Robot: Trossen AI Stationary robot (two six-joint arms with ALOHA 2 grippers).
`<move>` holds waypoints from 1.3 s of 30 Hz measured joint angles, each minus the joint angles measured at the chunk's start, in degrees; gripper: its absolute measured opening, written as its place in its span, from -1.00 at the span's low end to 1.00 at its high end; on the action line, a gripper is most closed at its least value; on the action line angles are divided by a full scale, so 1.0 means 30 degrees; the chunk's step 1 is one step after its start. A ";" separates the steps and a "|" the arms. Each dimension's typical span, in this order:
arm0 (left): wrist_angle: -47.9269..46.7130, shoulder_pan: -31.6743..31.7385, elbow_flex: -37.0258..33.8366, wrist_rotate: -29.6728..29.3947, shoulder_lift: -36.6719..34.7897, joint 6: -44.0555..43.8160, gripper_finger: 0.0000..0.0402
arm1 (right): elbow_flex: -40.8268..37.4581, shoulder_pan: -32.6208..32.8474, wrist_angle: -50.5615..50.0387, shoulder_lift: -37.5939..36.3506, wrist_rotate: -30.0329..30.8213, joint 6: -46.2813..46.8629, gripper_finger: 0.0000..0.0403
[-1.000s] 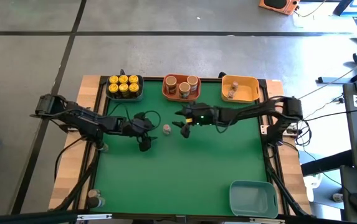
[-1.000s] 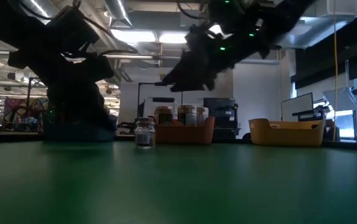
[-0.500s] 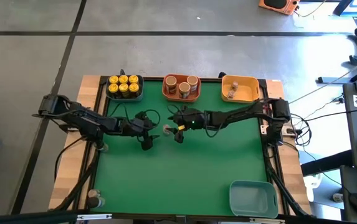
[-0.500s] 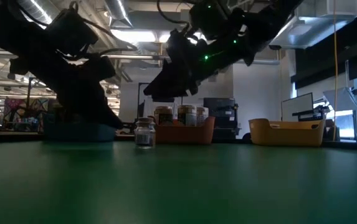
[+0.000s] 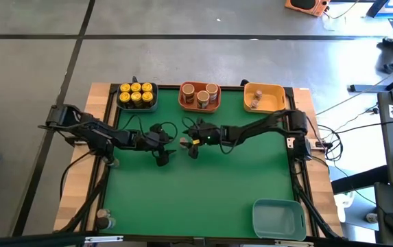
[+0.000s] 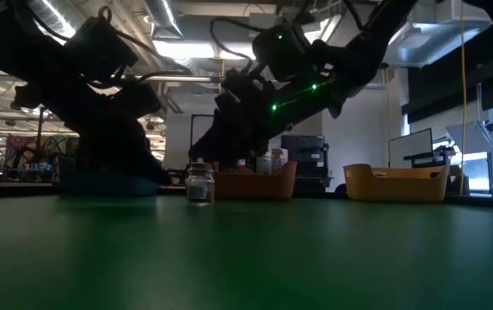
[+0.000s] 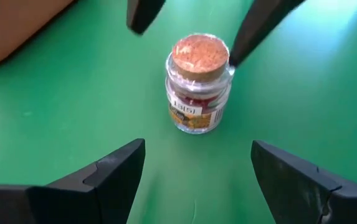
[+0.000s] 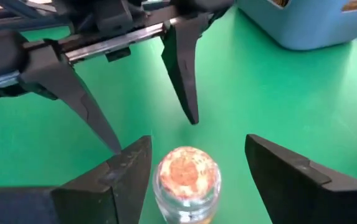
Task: Sort spices by type
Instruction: Put the brown seasoning bottle into the yellow bin
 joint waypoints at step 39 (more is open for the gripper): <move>0.0327 0.0000 0.0015 -0.0022 0.0000 0.0290 0.45 | 0.0000 0.0117 0.1553 0.1822 0.0477 0.0025 -0.06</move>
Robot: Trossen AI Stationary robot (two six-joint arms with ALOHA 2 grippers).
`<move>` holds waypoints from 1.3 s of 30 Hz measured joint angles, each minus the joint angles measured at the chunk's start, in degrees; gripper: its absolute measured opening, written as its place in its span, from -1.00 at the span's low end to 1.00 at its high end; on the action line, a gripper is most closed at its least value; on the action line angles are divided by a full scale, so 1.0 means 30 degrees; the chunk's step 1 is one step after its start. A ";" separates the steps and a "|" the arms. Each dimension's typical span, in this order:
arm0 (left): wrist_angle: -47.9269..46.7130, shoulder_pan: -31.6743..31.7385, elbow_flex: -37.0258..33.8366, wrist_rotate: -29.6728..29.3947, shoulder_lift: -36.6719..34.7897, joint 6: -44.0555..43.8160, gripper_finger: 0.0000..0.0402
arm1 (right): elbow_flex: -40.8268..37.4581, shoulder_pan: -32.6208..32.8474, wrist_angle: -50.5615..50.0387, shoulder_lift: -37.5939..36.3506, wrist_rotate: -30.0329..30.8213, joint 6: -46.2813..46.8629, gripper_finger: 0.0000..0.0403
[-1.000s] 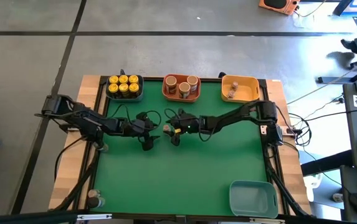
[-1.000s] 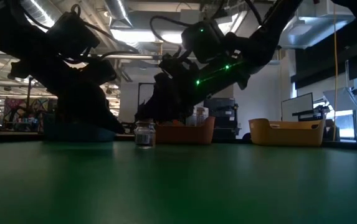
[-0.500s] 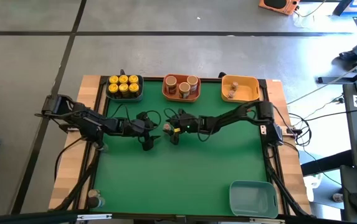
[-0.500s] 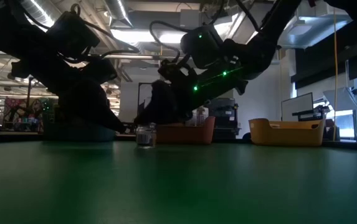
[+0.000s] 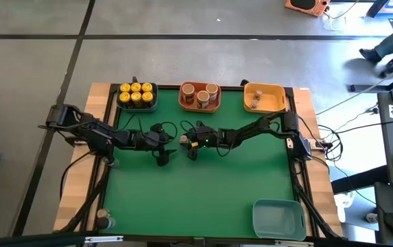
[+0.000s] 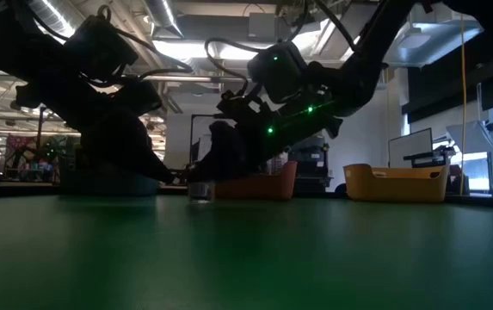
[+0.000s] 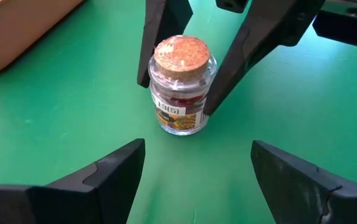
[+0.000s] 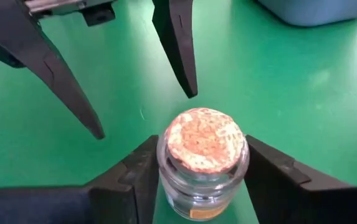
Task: Sort spices by type
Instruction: Put the brown seasoning bottle into the yellow bin
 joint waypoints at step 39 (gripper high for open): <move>-0.0043 0.1686 -0.1166 -0.1496 -0.0073 0.1268 0.45 | -0.5901 -0.5910 -1.8249 -1.5268 1.1540 0.3335 -0.05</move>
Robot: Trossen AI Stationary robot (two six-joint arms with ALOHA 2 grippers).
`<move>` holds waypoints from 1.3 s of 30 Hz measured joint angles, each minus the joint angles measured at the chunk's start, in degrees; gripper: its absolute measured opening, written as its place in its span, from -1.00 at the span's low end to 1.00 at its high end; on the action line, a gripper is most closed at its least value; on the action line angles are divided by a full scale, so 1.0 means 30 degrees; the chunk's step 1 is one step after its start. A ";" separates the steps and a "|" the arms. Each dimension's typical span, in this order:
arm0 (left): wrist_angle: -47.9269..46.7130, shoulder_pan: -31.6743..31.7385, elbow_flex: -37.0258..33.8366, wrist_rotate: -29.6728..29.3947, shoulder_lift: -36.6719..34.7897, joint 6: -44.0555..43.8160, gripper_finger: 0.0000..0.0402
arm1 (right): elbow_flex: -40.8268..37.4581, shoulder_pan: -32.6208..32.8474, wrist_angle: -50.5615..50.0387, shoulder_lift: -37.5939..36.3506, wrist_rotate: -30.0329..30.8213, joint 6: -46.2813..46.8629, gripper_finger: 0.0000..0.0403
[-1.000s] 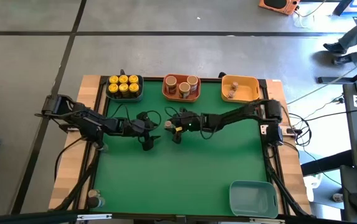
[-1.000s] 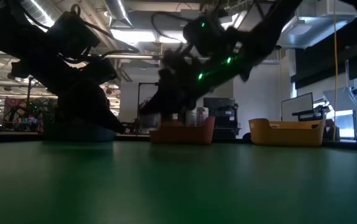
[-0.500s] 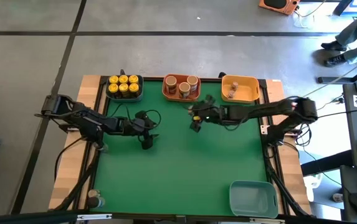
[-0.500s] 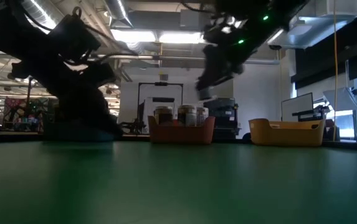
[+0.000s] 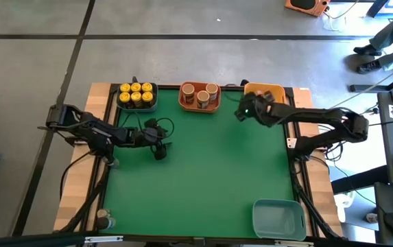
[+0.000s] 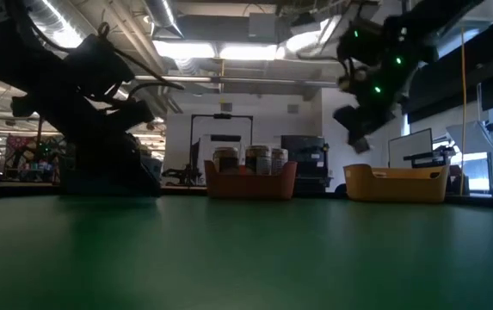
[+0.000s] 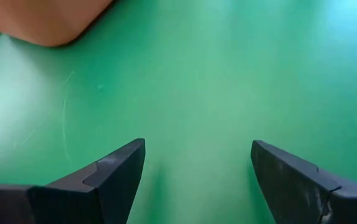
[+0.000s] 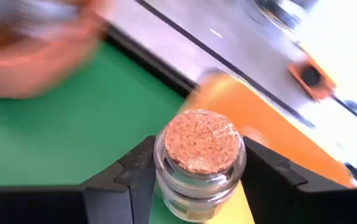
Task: Sort spices by type
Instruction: Put the brown seasoning bottle into the yellow bin
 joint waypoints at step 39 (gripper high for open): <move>0.0320 -0.0870 0.0015 0.0105 0.0000 -0.1974 0.45 | -0.5460 -0.8494 0.2272 -0.1001 -0.4185 0.3128 0.17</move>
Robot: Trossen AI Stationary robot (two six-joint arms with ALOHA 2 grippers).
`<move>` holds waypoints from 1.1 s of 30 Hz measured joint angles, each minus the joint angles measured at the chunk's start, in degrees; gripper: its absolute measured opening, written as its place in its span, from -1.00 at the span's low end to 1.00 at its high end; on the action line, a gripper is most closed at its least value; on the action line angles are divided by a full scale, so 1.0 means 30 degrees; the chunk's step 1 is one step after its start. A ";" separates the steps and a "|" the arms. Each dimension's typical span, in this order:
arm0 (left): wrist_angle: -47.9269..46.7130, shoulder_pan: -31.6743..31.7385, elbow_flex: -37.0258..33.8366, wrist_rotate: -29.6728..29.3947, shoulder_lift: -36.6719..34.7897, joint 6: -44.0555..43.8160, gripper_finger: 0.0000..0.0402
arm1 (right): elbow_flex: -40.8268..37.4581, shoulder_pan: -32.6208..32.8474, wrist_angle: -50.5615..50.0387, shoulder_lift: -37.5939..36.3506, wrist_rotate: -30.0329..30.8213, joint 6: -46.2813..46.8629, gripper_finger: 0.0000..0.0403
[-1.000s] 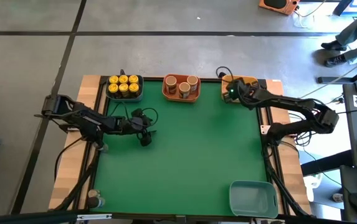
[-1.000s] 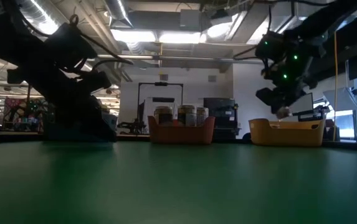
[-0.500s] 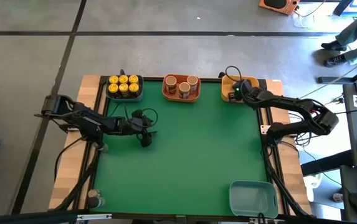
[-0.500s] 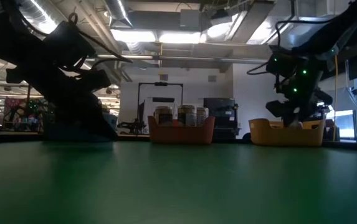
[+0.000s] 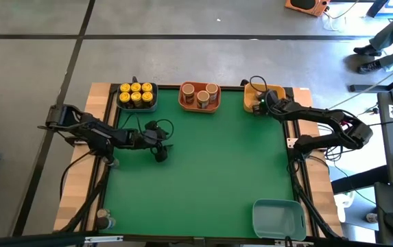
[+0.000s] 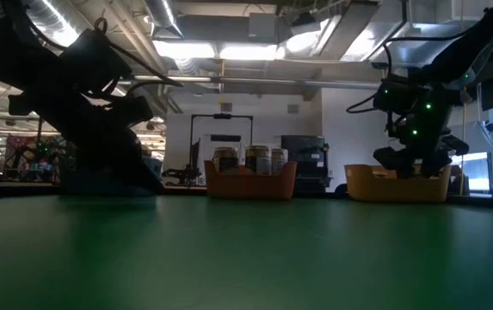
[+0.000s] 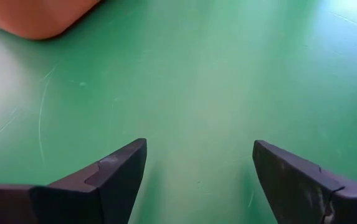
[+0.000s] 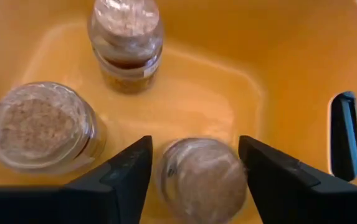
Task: Sort spices by type
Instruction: Put the brown seasoning bottle into the yellow bin, then put the black seasoning bottle into the green bin
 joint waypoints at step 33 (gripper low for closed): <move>-1.3817 -0.1560 1.1719 0.1794 -0.0760 0.6033 0.82 | 0.3240 1.4145 0.2691 -0.3776 -0.1241 -0.3527 0.45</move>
